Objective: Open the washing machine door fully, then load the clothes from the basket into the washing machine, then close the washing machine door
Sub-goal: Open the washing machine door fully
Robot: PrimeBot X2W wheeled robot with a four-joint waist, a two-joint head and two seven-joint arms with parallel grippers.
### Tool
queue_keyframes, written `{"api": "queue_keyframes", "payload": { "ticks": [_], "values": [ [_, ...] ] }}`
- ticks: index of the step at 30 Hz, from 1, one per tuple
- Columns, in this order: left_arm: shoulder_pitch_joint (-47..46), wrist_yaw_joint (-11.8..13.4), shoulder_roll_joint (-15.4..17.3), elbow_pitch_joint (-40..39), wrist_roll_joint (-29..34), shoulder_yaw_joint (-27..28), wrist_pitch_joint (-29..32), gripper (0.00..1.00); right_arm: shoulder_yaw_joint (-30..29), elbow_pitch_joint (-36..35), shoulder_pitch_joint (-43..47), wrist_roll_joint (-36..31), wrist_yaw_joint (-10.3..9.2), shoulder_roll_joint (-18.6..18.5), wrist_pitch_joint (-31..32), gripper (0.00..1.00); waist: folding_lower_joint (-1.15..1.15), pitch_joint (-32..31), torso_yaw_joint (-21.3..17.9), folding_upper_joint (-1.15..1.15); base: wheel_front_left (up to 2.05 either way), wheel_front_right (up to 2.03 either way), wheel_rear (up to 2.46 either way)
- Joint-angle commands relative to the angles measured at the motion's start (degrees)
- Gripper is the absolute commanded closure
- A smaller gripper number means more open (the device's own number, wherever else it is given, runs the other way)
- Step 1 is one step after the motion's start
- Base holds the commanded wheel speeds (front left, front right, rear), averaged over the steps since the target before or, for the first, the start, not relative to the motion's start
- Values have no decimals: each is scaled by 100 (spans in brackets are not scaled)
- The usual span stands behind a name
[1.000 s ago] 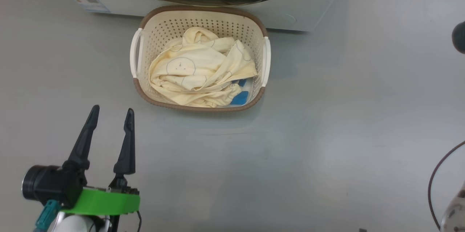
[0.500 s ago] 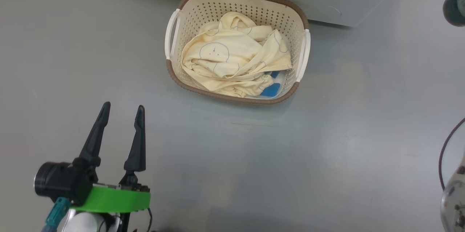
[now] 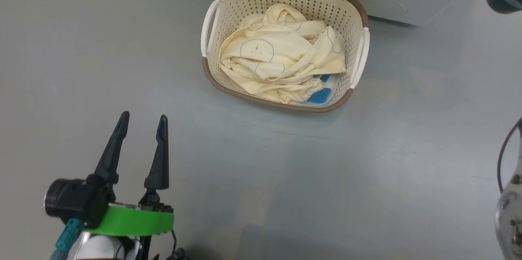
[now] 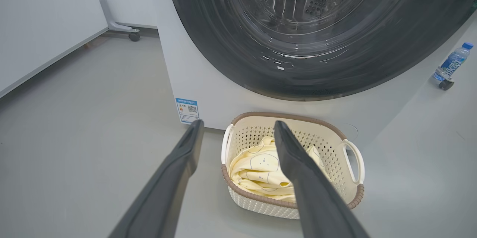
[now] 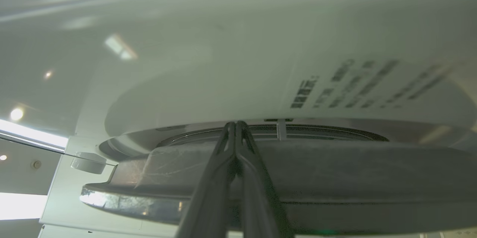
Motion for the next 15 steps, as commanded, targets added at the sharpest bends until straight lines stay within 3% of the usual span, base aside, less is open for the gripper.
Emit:
{"api": "queue_keyframes", "payload": {
  "ticks": [1,15],
  "values": [
    [-47,4,68,-150,29,198,-62,0,119,-179,-323,-73,-16,35,-4,100,0,20,32,0,0,0,0],
    [-103,4,-3,-89,38,210,-62,0,574,-48,-469,-115,-16,2,183,100,0,18,25,0,0,0,0]
  ]
}}
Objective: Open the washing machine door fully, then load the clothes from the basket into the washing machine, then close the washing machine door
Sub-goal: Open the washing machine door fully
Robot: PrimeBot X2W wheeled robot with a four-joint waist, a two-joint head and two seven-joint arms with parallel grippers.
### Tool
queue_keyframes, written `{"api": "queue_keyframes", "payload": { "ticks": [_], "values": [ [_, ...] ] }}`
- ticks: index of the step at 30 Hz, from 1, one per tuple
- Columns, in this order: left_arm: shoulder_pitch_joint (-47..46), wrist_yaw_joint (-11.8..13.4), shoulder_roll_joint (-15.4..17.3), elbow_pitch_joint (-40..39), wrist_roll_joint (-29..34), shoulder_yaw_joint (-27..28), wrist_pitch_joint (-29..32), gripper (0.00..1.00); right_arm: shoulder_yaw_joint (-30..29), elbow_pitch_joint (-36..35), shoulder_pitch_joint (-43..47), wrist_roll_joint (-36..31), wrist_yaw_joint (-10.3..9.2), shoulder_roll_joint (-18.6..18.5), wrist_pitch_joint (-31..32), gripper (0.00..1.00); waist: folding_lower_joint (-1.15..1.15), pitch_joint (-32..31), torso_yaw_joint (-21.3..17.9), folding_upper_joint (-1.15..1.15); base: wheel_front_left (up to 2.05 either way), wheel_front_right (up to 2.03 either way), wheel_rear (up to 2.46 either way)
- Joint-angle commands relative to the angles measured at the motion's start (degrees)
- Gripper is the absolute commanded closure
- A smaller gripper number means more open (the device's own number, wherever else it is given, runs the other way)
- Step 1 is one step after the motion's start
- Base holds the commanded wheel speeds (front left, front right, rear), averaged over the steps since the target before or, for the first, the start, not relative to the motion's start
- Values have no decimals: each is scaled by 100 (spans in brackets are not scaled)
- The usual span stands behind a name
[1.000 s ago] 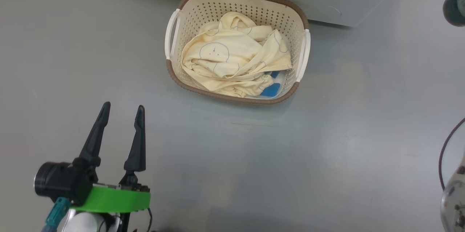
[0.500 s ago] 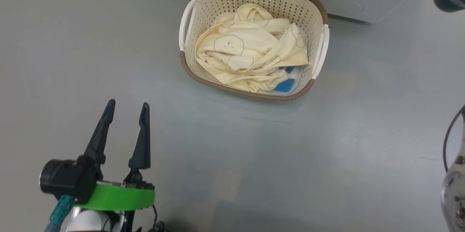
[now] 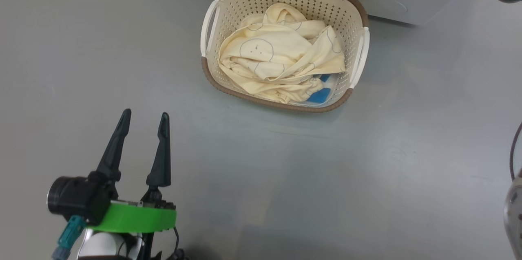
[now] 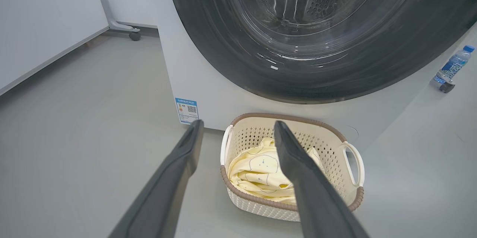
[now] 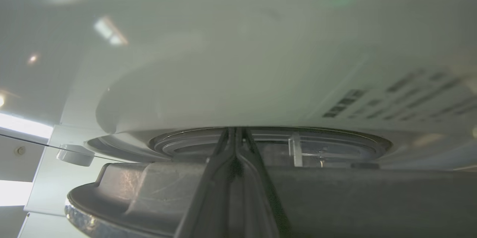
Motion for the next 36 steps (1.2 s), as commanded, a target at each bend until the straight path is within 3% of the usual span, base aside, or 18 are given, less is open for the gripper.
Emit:
{"api": "queue_keyframes", "payload": {
  "ticks": [1,20,36],
  "values": [
    [-43,4,70,-140,39,218,-62,0,255,-212,-139,-20,-15,166,142,100,0,-31,-36,0,0,0,0],
    [-74,4,23,31,-23,218,-62,0,1173,-212,726,49,-15,327,811,100,0,-684,-592,0,0,0,0],
    [285,4,-6,161,-39,252,-62,0,2310,-862,2012,250,-15,513,1100,100,0,-1562,-788,0,0,0,0]
  ]
}}
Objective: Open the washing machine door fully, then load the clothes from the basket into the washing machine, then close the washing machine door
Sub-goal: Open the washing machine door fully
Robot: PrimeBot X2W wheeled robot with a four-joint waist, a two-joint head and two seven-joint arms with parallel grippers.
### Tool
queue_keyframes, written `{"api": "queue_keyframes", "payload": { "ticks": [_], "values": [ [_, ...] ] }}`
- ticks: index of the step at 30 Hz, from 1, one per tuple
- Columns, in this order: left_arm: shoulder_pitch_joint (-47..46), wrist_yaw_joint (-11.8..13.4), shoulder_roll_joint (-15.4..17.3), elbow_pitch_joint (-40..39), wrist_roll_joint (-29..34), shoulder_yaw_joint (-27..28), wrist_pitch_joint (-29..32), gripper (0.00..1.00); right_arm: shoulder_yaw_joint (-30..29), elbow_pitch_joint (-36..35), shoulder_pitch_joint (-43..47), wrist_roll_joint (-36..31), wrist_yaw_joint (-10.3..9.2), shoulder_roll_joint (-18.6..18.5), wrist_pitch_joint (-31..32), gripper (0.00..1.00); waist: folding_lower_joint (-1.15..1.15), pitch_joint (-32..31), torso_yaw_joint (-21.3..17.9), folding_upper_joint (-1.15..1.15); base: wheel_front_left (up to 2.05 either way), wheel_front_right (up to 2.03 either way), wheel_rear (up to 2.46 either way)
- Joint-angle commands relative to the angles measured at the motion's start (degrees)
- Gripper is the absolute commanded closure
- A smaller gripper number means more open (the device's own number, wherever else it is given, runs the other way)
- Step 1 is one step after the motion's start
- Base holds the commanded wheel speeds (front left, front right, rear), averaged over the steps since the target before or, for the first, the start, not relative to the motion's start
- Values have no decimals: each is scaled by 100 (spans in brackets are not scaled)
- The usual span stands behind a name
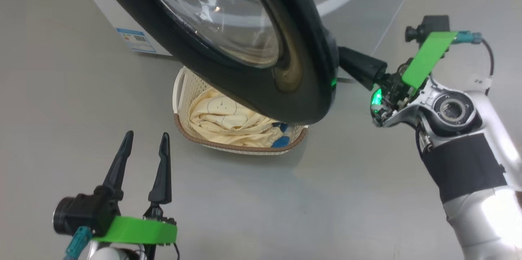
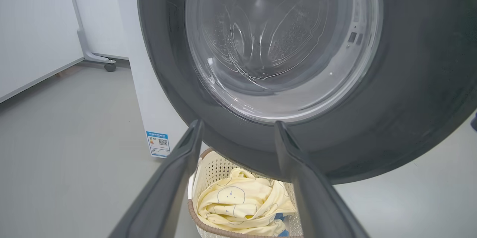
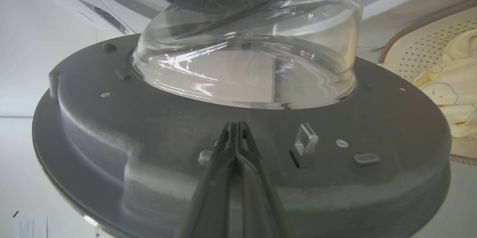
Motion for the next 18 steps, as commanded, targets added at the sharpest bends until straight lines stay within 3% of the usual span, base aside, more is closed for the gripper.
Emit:
{"api": "queue_keyframes", "payload": {
  "ticks": [1,18],
  "values": [
    [27,4,43,-133,-26,211,-62,0,205,-313,23,39,-14,148,23,100,0,-142,-12,0,0,0,0],
    [247,4,19,-50,-116,61,-62,0,2406,-905,576,457,-14,159,-984,100,0,-685,218,0,0,0,0]
  ]
}}
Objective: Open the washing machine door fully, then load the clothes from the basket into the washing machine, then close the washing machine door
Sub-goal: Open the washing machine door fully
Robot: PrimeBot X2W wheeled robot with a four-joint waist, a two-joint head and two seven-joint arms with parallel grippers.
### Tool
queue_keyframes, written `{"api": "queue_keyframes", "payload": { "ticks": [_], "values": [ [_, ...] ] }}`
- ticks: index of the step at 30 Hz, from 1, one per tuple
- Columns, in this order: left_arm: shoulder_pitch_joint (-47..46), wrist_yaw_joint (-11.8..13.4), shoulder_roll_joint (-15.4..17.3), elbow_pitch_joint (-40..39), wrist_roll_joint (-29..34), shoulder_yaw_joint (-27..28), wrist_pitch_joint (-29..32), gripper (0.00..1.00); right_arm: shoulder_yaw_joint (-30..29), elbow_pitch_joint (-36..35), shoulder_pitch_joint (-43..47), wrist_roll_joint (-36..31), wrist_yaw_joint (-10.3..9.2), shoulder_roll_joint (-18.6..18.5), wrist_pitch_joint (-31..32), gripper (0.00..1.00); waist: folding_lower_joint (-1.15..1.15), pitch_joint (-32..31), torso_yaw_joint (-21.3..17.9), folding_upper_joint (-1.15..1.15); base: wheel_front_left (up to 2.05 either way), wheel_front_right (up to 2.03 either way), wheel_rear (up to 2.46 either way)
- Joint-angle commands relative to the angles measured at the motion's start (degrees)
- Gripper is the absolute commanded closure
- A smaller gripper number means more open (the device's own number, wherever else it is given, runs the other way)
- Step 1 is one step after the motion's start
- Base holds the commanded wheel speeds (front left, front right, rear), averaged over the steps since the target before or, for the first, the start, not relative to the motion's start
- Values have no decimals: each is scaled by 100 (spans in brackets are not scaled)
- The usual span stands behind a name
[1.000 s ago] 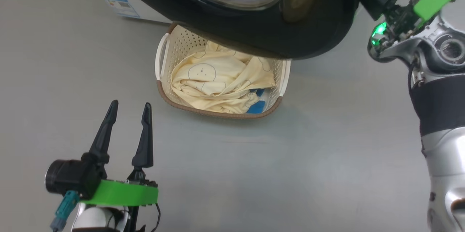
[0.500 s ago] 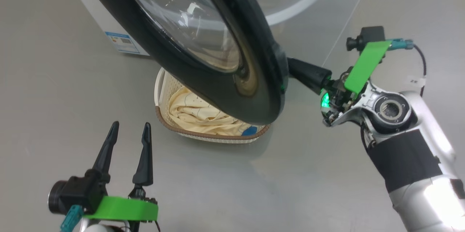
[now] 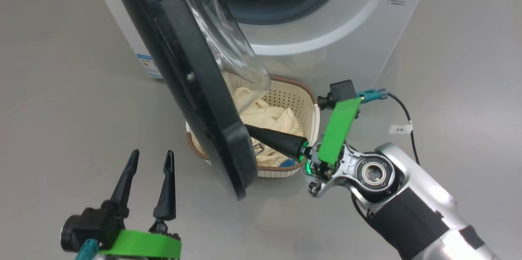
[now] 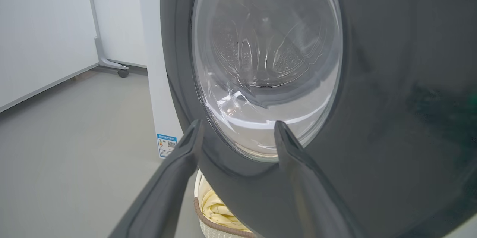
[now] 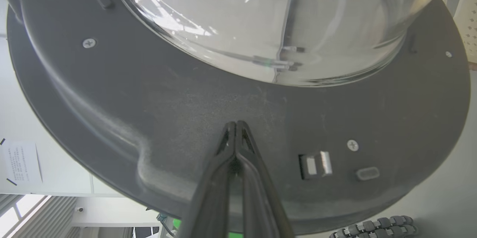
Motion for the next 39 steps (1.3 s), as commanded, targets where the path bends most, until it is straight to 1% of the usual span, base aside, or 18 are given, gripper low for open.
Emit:
{"api": "queue_keyframes", "payload": {
  "ticks": [1,5,11,15,19,21,23,26,28,30,33,34,37,38,39],
  "values": [
    [-34,3,20,-161,-24,148,-62,0,222,-211,-95,70,9,127,-142,100,1,-37,70,0,0,0,0],
    [-22,3,8,-161,-38,122,-62,0,669,-174,-147,212,9,127,-468,100,1,-61,197,0,0,0,0],
    [-1,3,-4,-167,-43,136,-62,0,1138,-120,-309,444,9,128,-903,100,1,-77,297,0,0,0,0],
    [1,3,-8,-170,-33,158,-62,0,1331,-78,-420,536,9,128,-1083,100,1,-79,300,0,0,0,0],
    [3,3,-10,-177,-18,206,-62,0,1380,-61,-493,428,9,128,-1247,100,1,-95,240,0,0,0,0],
    [17,3,-6,-182,-15,237,-62,0,1357,-57,-509,235,9,128,-1309,100,1,-111,185,0,0,0,0],
    [37,3,10,-179,-11,272,-62,0,1326,-72,-519,-103,9,97,-1428,100,1,-136,127,0,0,0,0],
    [45,3,42,-175,-7,317,-62,0,1367,-191,-512,-702,9,-145,-1826,100,1,-167,46,0,0,0,0],
    [52,3,64,-178,-2,351,-62,0,1498,-260,-523,-1178,9,-391,-2252,100,1,-184,-10,0,0,0,0],
    [65,3,82,-177,3,377,-62,0,1677,-248,-543,-1677,9,-664,-2809,100,1,-212,-61,0,0,0,0],
    [88,3,113,-168,5,419,-62,0,1945,-138,-518,-2175,9,-1010,-3679,100,1,-254,-135,0,0,0,0],
    [88,3,113,-168,5,419,-62,0,1945,-138,-518,-2175,9,-1010,-3679,100,1,-254,-135,0,0,0,0],
    [128,3,146,-172,13,455,-62,0,2127,109,-502,-2618,9,-1349,-4301,100,1,-284,-216,0,0,0,0],
    [141,3,157,-172,16,464,-62,0,2114,200,-478,-2730,9,-1421,-4390,95,1,-293,-242,0,0,0,0],
    [152,3,166,-170,17,465,-62,0,2062,297,-460,-2890,9,-1499,-4443,94,1,-304,-263,0,0,0,0]
  ]
}}
